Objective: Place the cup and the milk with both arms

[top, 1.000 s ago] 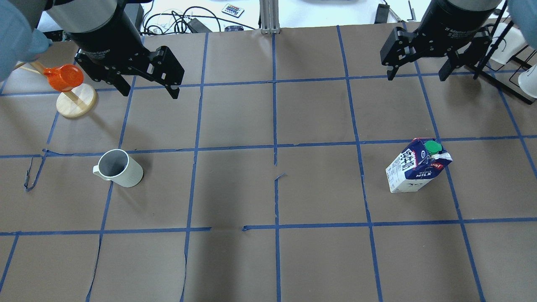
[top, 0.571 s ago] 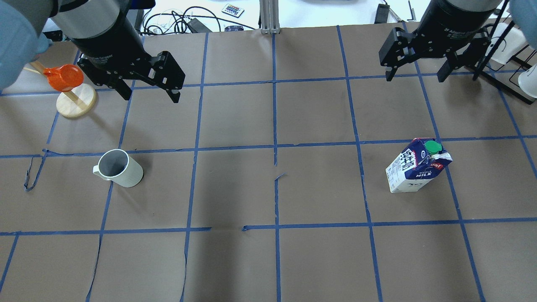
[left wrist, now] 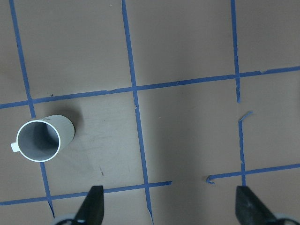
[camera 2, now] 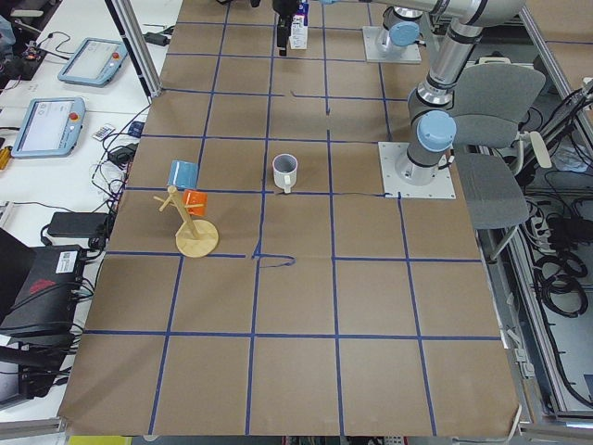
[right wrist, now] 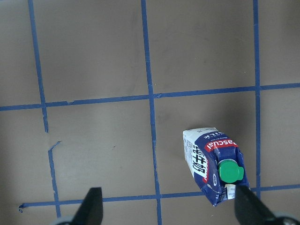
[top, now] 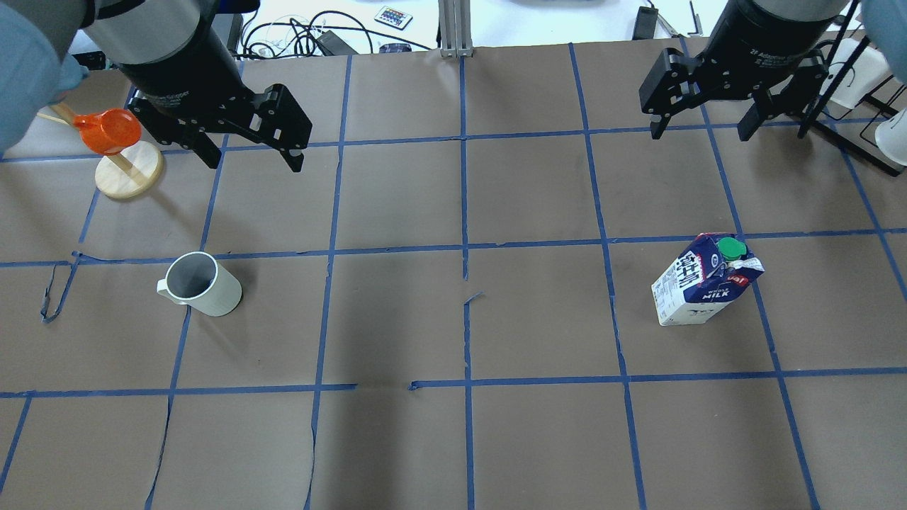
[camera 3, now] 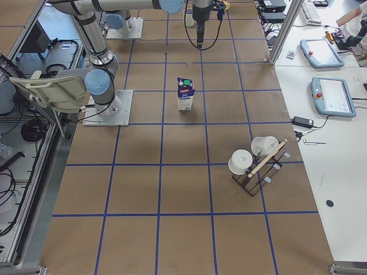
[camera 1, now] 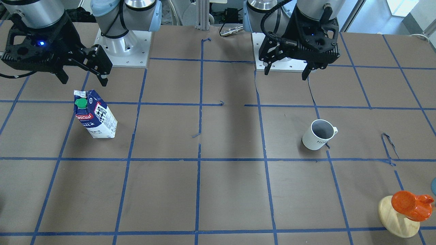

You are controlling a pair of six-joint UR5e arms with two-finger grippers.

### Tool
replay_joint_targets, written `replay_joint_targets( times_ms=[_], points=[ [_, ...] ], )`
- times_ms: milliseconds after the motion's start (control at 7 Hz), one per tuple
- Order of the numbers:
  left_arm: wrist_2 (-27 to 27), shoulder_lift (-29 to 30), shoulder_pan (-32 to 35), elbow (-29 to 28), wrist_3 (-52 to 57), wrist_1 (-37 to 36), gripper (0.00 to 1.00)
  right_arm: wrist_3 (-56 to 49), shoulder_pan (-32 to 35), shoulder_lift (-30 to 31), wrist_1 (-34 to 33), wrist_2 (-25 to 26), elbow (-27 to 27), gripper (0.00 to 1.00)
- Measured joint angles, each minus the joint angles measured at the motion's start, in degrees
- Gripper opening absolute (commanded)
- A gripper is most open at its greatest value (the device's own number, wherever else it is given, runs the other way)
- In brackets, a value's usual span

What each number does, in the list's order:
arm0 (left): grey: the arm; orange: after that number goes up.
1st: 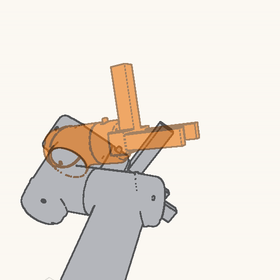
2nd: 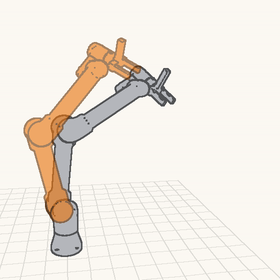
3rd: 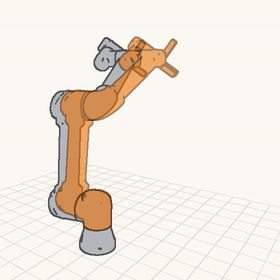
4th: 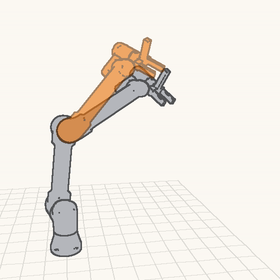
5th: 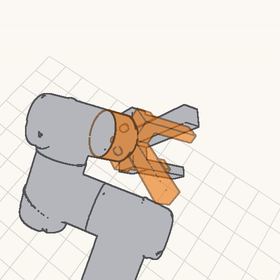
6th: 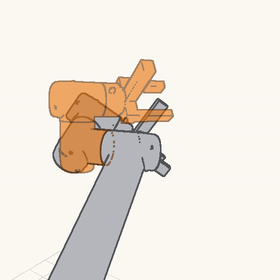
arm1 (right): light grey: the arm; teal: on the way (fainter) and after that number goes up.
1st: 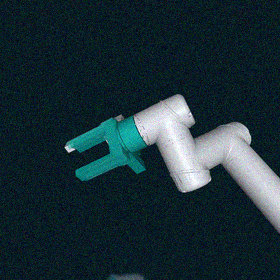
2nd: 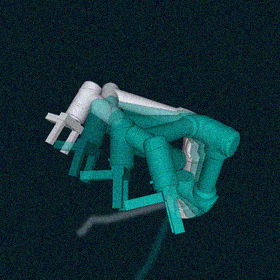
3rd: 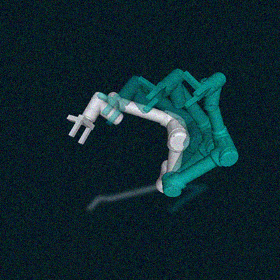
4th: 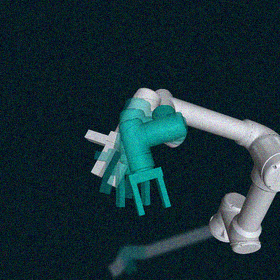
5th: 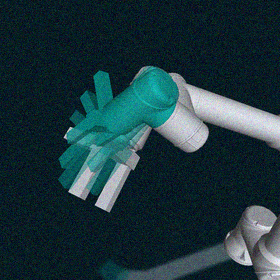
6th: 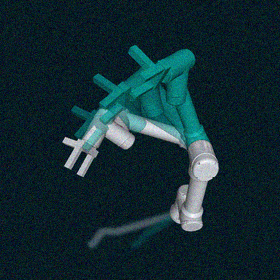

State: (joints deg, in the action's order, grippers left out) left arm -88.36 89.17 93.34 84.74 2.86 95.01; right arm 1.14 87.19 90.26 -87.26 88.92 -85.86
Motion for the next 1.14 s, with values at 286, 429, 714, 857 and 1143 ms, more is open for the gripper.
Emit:
replay_joint_targets(
  times_ms=[286,429,714,857,1143],
  points=[
    [-0.1,-0.1,0.0,0.0,0.0,0.0,1.00,0.0,0.0,0.0,0.1,-0.1,0.0,1.00],
    [-0.1,-0.1,0.0,-0.1,0.0,0.0,1.00,0.0,0.1,0.1,0.1,-0.2,0.0,1.00],
    [-0.1,-0.1,-0.1,-0.2,0.0,0.0,0.91,0.0,0.1,0.0,0.1,-0.2,-0.1,1.00],
    [-0.1,-0.1,-0.1,-0.1,0.0,0.0,0.90,0.0,0.1,0.0,0.1,-0.1,-0.2,1.00],
    [-0.1,-0.2,-0.1,-0.1,0.0,0.1,1.00,0.0,0.2,0.0,0.2,0.1,-0.7,1.00]
  ],
)
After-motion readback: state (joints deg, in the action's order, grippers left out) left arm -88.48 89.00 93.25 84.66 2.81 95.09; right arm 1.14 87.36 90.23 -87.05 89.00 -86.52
